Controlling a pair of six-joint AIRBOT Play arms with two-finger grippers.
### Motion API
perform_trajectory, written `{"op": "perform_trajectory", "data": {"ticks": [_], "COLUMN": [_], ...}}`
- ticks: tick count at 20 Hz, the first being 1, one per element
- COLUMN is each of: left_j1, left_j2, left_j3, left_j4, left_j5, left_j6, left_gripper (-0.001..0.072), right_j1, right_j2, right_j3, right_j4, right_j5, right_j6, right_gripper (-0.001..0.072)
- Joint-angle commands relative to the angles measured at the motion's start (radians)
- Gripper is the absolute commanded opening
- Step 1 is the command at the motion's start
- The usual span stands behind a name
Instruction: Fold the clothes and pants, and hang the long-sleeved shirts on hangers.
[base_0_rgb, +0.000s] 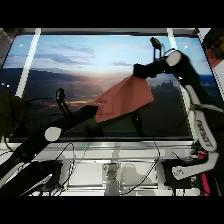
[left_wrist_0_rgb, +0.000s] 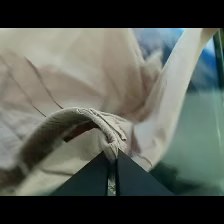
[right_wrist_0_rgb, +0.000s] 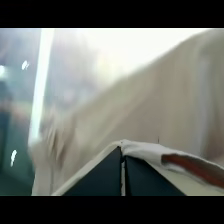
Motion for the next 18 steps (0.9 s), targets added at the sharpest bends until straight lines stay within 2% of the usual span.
{"op": "perform_trajectory", "data": {"ticks": [1, 2, 3, 5, 9, 11, 14, 16, 17, 18], "left_j1": [0.011, 0.016, 0.023, 0.048, 0.122, 0.153, 0.160, 0.160, 0.160, 0.160], "left_j2": [-0.127, -0.162, -0.189, -0.211, -0.136, -0.042, 0.103, 0.167, 0.186, 0.196], "left_j3": [-0.001, 0.000, 0.000, 0.000, 0.001, 0.002, 0.002, 0.002, 0.002, 0.002], "left_j4": [-0.007, -0.019, -0.060, -0.089, -0.071, 0.045, 0.102, 0.102, 0.103, 0.103], "left_j5": [0.236, 0.284, 0.309, 0.314, 0.319, 0.317, 0.279, 0.201, 0.161, 0.132], "left_j6": [-0.023, -0.024, -0.027, -0.027, -0.006, -0.003, -0.003, -0.003, -0.002, 0.008], "left_gripper": [0.0282, 0.0450, 0.0531, 0.0595, 0.0592, 0.0592, 0.0592, 0.0592, 0.0591, 0.0592], "right_j1": [0.063, 0.060, 0.049, 0.008, -0.146, -0.263, -0.449, -0.539, -0.566, -0.574], "right_j2": [-0.145, -0.150, -0.147, -0.143, -0.132, -0.133, -0.147, -0.199, -0.222, -0.245], "right_j3": [0.081, 0.081, 0.081, 0.089, 0.122, 0.161, 0.175, 0.173, 0.159, 0.139], "right_j4": [-0.033, -0.034, -0.034, -0.035, -0.033, -0.024, 0.106, 0.180, 0.238, 0.287], "right_j5": [-0.399, -0.471, -0.516, -0.480, -0.195, 0.003, 0.358, 0.624, 0.640, 0.637], "right_j6": [0.028, 0.066, 0.088, 0.088, 0.096, 0.079, -0.076, -0.130, -0.131, -0.132], "right_gripper": [0.0384, 0.0394, 0.0394, 0.0396, 0.0394, 0.0384, 0.0383, 0.0392, 0.0473, 0.0584]}}
